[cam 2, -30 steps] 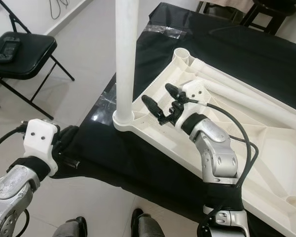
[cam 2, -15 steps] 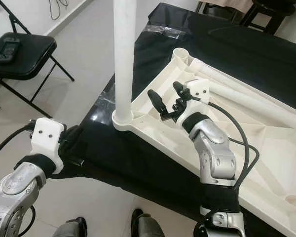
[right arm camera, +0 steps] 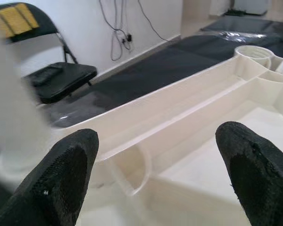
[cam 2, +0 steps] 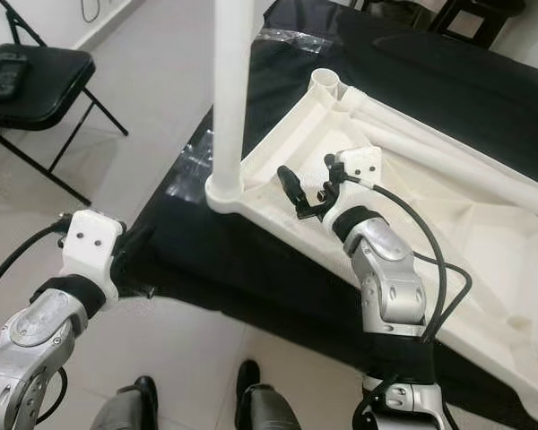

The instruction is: Building children table

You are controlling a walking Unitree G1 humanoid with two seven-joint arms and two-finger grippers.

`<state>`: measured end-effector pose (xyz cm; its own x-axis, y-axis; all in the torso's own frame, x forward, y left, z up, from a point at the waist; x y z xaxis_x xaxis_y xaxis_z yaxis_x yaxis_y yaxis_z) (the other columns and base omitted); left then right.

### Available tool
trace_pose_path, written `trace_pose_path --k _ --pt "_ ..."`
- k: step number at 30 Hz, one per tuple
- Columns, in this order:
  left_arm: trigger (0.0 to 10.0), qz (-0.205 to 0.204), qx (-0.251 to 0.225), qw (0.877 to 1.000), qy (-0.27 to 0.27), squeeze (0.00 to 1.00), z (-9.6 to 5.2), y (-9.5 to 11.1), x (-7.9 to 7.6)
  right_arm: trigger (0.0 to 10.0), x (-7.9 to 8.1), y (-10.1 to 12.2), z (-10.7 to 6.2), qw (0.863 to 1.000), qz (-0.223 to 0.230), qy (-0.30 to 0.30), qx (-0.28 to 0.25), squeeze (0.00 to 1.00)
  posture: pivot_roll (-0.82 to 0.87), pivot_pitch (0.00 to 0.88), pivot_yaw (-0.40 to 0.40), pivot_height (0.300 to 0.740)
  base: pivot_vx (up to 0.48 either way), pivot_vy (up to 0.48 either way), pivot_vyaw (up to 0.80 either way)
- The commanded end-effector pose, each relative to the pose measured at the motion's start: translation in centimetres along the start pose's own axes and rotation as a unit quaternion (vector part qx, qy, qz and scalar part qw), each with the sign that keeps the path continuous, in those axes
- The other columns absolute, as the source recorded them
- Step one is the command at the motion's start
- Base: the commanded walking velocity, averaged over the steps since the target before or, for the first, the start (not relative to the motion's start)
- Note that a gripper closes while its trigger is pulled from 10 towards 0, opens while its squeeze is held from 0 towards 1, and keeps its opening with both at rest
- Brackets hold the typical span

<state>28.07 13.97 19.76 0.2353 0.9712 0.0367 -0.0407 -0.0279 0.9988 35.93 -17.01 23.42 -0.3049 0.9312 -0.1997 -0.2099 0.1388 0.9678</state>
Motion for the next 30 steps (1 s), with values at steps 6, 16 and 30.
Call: trace_pose_path --k 6,16,30 --pt "10.0 0.004 0.006 1.0 -0.003 0.0 0.0 -0.5 -0.2 10.0 0.1 -0.8 -0.1 1.0 0.007 -0.005 0.016 0.0 0.05 0.234 -0.104 0.74 -0.259 0.0 0.0" --pt "10.0 0.015 0.001 1.0 0.003 0.0 -0.1 -0.8 0.6 10.0 0.6 -0.9 0.2 1.0 -0.01 -0.002 0.028 0.0 0.06 0.228 -0.099 0.74 0.0 0.0 -0.72" --pt "10.0 0.014 0.013 1.0 -0.002 0.0 0.2 -3.0 -0.3 10.0 0.2 -1.8 1.6 0.993 -0.088 0.013 0.084 0.0 0.06 0.211 -0.096 0.74 0.0 0.0 -0.74"
Point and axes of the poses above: a point about 5 cm out from each wrist's last joint towards the gripper, its own z axis pointing out of the wrist towards the gripper, its own y axis along the axis of the wrist's last joint, x = y × z, the point moved 3 cm from there along z, pointing out of the wrist towards the gripper, and after that the axes turned 10 degrees about -z, right-handed, at the moved point
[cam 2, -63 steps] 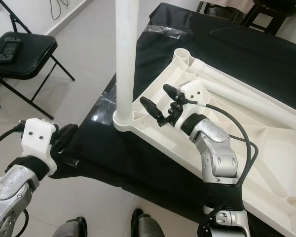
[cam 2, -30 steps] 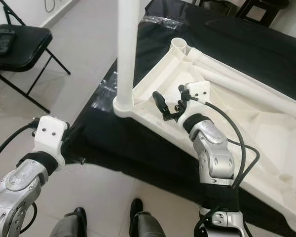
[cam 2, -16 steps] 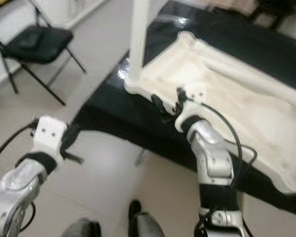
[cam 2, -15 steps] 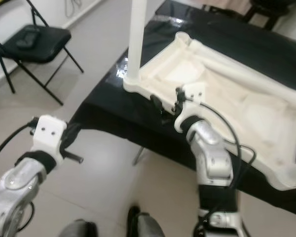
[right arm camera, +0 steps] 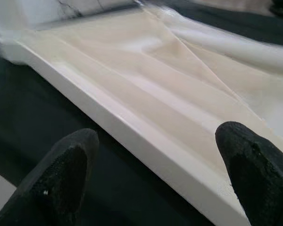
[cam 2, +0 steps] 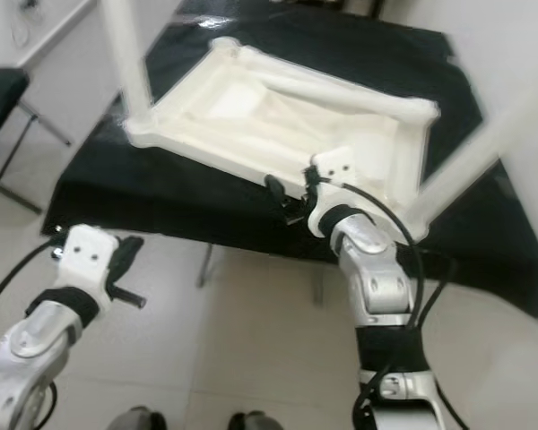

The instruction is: Building children table

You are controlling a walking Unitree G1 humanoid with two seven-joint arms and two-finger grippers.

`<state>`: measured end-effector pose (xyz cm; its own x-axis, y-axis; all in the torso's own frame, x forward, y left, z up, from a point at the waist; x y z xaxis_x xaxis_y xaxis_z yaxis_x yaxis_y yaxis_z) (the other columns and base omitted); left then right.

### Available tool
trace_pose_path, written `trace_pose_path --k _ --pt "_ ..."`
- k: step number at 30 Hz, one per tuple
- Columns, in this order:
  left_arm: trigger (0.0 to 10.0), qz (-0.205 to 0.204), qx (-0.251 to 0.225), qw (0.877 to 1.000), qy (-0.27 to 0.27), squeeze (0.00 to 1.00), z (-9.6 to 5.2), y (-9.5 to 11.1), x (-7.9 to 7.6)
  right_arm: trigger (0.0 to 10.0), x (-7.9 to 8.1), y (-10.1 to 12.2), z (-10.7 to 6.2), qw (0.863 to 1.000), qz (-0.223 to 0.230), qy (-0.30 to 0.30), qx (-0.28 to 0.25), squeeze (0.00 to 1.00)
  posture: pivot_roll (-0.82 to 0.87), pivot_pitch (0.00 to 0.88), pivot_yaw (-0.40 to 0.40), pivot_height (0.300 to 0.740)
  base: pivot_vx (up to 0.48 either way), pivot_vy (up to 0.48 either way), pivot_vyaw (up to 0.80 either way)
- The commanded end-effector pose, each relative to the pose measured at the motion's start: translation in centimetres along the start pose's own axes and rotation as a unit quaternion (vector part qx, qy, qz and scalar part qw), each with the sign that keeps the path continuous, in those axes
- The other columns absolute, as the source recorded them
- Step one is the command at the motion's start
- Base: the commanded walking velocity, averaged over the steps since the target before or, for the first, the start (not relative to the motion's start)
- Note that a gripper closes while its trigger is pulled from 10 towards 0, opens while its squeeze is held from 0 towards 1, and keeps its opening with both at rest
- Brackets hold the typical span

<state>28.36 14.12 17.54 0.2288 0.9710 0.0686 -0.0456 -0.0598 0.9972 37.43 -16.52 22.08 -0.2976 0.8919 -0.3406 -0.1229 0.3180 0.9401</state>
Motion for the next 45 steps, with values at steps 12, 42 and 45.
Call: trace_pose_path --k 12,42,45 --pt "10.0 -0.032 0.01 0.998 -0.044 0.0 -0.1 -0.3 -1.1 10.0 2.5 0.2 1.8 0.998 -0.005 0.063 0.005 0.0 0.09 0.203 -0.113 0.74 0.0 0.0 0.11" --pt "10.0 -0.034 0.011 0.992 -0.119 0.0 -0.4 0.1 -3.3 10.0 2.1 -0.7 -1.3 0.953 -0.082 0.293 0.002 0.0 0.1 0.188 -0.105 0.74 0.295 0.0 0.11" --pt "10.0 -0.025 0.033 0.99 -0.137 0.0 -1.0 -0.9 -4.0 10.0 0.4 -1.1 -2.5 0.933 -0.096 0.344 0.037 0.0 0.1 0.197 -0.111 0.74 0.0 0.0 0.0"
Point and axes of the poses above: a point about 5 cm out from each wrist's last joint towards the gripper, its own z axis pointing out of the wrist towards the gripper, its own y axis along the axis of the wrist's last joint, x = y × z, the point moved 3 cm from there along z, pointing out of the wrist towards the gripper, and after that the axes turned 10 degrees about -z, right-handed, at the moved point
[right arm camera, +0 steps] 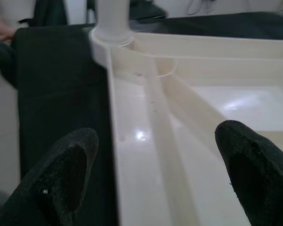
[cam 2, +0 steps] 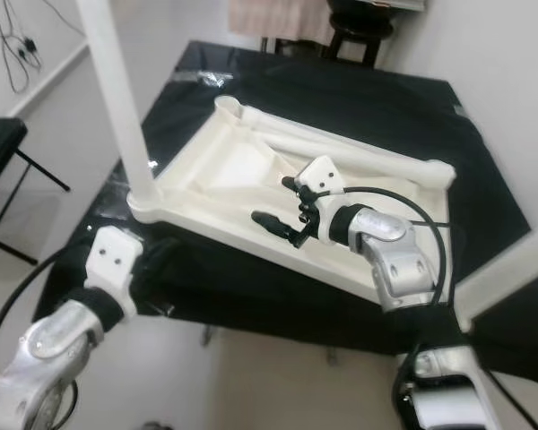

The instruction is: Building children table

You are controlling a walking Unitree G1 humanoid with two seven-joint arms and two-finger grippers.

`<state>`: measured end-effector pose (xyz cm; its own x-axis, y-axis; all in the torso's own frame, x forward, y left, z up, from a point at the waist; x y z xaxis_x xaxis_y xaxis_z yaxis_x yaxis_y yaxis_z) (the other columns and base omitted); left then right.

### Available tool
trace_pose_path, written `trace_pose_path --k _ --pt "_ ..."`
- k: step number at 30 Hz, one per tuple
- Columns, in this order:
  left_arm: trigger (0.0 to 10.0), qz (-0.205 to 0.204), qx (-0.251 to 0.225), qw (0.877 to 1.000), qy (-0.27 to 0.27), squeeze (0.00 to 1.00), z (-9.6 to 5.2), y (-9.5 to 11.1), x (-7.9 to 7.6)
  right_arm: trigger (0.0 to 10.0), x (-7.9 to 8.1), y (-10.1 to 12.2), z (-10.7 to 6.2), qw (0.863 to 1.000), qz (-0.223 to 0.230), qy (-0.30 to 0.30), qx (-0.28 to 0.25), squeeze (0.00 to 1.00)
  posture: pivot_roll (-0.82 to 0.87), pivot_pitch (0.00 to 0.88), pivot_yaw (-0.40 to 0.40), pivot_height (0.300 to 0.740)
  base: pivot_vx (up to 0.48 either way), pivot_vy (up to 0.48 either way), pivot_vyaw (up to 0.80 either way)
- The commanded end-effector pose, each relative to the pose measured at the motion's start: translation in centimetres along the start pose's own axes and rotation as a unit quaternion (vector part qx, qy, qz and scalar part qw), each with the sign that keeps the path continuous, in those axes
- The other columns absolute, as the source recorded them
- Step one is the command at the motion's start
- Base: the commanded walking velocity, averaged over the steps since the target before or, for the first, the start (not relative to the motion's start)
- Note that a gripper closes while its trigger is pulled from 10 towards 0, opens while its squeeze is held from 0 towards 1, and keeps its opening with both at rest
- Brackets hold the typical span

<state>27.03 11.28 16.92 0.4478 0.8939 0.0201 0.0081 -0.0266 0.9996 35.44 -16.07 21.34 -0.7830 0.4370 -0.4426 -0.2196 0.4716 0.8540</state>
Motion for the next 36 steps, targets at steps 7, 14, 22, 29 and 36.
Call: trace_pose_path --k 7,14,22,29,36 --pt "10.0 0.004 0.019 1.0 -0.014 0.0 -0.3 -0.7 -0.5 10.0 0.2 -2.0 -0.2 0.998 0.027 0.032 0.054 0.0 0.1 0.208 -0.114 0.74 0.0 0.0 0.0" --pt "10.0 0.007 0.022 1.0 -0.014 0.0 -0.4 -0.7 -0.5 10.0 1.8 -4.0 0.4 0.991 0.056 0.054 0.112 0.0 0.1 0.216 -0.116 0.74 0.0 0.0 0.0" --pt "10.0 0.008 0.024 1.0 -0.015 0.0 -0.4 -0.8 -0.7 10.0 0.8 -5.5 -0.3 0.985 0.052 0.029 0.164 0.0 0.09 0.219 -0.119 0.74 0.0 0.0 0.0" --pt "10.0 0.007 0.022 1.0 -0.015 0.0 -0.3 -0.8 -0.8 0.0 -0.3 -6.0 0.2 0.98 0.064 -0.026 0.184 0.0 0.09 0.22 -0.123 0.74 0.0 0.0 0.0" --pt "10.0 0.006 0.022 1.0 -0.013 0.0 -0.4 -0.8 -0.9 0.0 -0.7 -5.3 0.8 0.984 0.041 -0.041 0.166 0.0 0.09 0.222 -0.125 0.74 0.0 0.0 0.0"
Point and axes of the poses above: a point about 5 cm out from each wrist's last joint towards the gripper, its own z axis pointing out of the wrist towards the gripper, its own y axis along the axis of the wrist's last joint, x = y × z, the point moved 3 cm from there along z, pointing out of the wrist towards the gripper, and after that the axes turned 10 degrees about -z, right-handed, at the moved point
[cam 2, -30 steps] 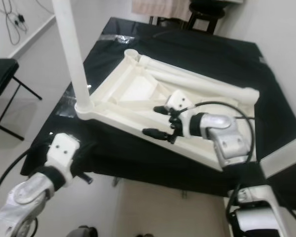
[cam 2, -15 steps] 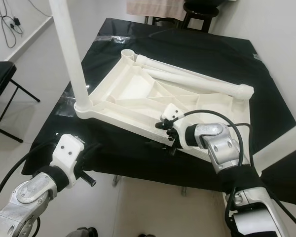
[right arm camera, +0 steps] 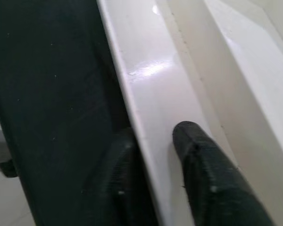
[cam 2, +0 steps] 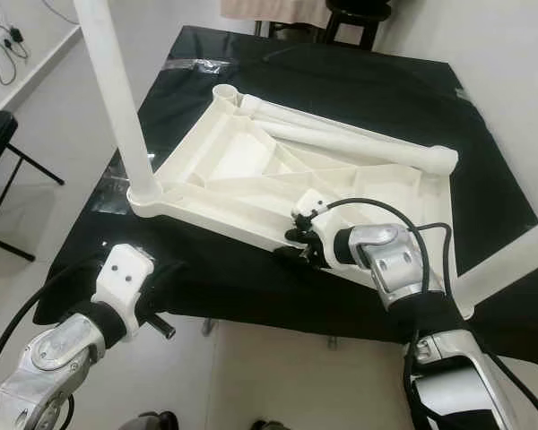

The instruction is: Building children table

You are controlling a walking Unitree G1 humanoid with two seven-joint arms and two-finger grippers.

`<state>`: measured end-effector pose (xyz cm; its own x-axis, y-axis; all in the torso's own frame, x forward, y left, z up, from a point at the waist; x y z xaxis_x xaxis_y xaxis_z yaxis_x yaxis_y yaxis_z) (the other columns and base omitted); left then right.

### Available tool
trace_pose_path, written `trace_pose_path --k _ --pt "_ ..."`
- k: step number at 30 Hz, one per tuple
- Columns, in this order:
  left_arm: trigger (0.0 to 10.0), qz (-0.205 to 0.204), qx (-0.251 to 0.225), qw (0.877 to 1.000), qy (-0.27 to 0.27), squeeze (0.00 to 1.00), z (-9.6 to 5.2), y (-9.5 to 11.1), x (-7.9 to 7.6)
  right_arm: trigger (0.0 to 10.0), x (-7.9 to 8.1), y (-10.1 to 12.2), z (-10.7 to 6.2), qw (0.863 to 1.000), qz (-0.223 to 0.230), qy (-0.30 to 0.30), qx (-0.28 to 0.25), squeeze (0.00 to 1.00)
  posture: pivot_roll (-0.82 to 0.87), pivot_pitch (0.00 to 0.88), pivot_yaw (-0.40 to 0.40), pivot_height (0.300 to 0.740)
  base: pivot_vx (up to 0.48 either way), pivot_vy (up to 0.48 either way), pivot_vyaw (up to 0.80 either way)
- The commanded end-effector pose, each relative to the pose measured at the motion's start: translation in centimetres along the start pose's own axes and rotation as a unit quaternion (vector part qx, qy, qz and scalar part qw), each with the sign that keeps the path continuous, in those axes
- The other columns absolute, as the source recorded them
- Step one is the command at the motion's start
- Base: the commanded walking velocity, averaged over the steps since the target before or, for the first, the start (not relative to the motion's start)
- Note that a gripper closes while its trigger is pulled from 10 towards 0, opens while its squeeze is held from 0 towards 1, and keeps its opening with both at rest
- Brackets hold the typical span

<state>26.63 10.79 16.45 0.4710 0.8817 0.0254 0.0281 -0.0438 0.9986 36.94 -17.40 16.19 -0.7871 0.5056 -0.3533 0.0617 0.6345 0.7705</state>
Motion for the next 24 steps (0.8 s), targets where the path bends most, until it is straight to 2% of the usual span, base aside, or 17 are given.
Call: trace_pose_path --k 1,2,3,4,5,8,10,11,12,14,16,18,22,24 --pt "10.0 0.003 0.01 1.0 0.0 0.0 -0.2 -0.3 -0.2 0.0 -1.2 0.0 -0.5 0.999 -0.009 -0.039 0.006 0.0 0.09 0.222 -0.125 0.74 0.0 0.0 0.0" --pt "10.0 0.003 0.01 1.0 0.0 0.0 -0.2 -0.3 -0.3 0.0 -1.2 0.5 -0.3 0.999 -0.027 -0.038 -0.008 0.0 0.09 0.222 -0.125 0.74 0.0 0.0 0.0" --pt "10.0 0.003 0.01 1.0 0.0 0.0 -0.2 -0.3 -0.3 0.0 -1.2 0.5 -0.3 0.999 -0.027 -0.038 -0.008 0.0 0.09 0.222 -0.125 0.74 0.0 0.0 0.0" --pt "10.0 0.003 0.011 1.0 -0.001 0.0 -0.2 -0.4 -0.3 0.0 -0.8 1.6 -0.1 0.997 -0.066 -0.029 -0.04 0.0 0.09 0.227 -0.126 0.74 0.0 0.0 0.0" --pt "10.0 0.002 0.011 1.0 -0.001 0.0 -0.2 -0.4 -0.3 0.0 -0.6 2.1 0.0 0.995 -0.08 -0.028 -0.055 0.0 0.09 0.227 -0.126 0.74 0.0 0.0 0.0" --pt "10.0 0.002 0.012 1.0 -0.001 0.0 -0.3 -0.4 -0.3 0.0 -0.6 2.8 0.3 0.991 -0.105 -0.03 -0.072 0.0 0.09 0.229 -0.127 0.74 0.0 0.0 0.0" --pt "10.0 0.002 0.012 1.0 -0.001 0.0 -0.3 -0.4 -0.3 0.0 -0.6 2.8 0.3 0.991 -0.105 -0.03 -0.072 0.0 0.09 0.229 -0.127 0.74 0.0 0.0 0.0" --pt "10.0 0.002 0.012 1.0 -0.001 0.0 -0.3 -0.4 -0.3 0.0 -0.3 3.6 0.4 0.986 -0.134 -0.024 -0.092 0.0 0.09 0.231 -0.126 0.74 0.0 0.0 0.0" --pt "10.0 0.002 0.012 1.0 -0.001 0.0 -0.3 -0.4 -0.3 0.0 -0.3 3.6 0.4 0.986 -0.134 -0.024 -0.092 0.0 0.09 0.231 -0.126 0.74 0.0 0.0 0.0" --pt "10.0 0.001 0.013 1.0 -0.001 0.0 -0.4 -0.4 -0.4 0.0 1.1 5.4 0.8 0.97 -0.202 0.01 -0.134 0.0 0.09 0.236 -0.126 0.74 0.0 0.0 0.0" --pt "10.0 0.001 0.013 1.0 -0.001 0.0 -0.4 -0.4 -0.4 0.0 1.1 5.4 0.8 0.97 -0.202 0.01 -0.134 0.0 0.09 0.236 -0.126 0.74 0.0 0.0 0.0" --pt "10.0 0.001 0.014 1.0 -0.001 0.0 -0.5 -0.4 -0.4 0.0 1.7 6.6 1.2 0.956 -0.252 0.035 -0.148 0.0 0.1 0.243 -0.131 0.74 0.0 0.0 0.0" --pt "10.0 0.001 0.016 1.0 0.0 0.0 -0.6 -0.5 -0.4 0.0 1.8 7.3 1.5 0.948 -0.272 0.045 -0.157 0.0 0.1 0.248 -0.133 0.74 0.0 0.0 0.0" --pt "10.0 0.001 0.018 1.0 0.004 0.0 -0.8 -0.5 -0.3 0.0 2.4 7.6 1.7 0.938 -0.297 0.068 -0.168 0.0 0.11 0.255 -0.13 0.74 0.0 0.0 0.0"
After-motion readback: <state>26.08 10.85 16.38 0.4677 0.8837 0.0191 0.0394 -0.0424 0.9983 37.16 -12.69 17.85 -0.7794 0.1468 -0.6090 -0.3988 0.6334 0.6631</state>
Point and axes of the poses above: a point about 5 cm out from each wrist's last joint towards the gripper, its own z axis pointing out of the wrist towards the gripper, its own y axis along the axis of the wrist's last joint, x = y × z, the point moved 3 cm from there along z, pointing out of the wrist towards the gripper, and after that the axes turned 10 degrees about -z, right-handed, at the moved point
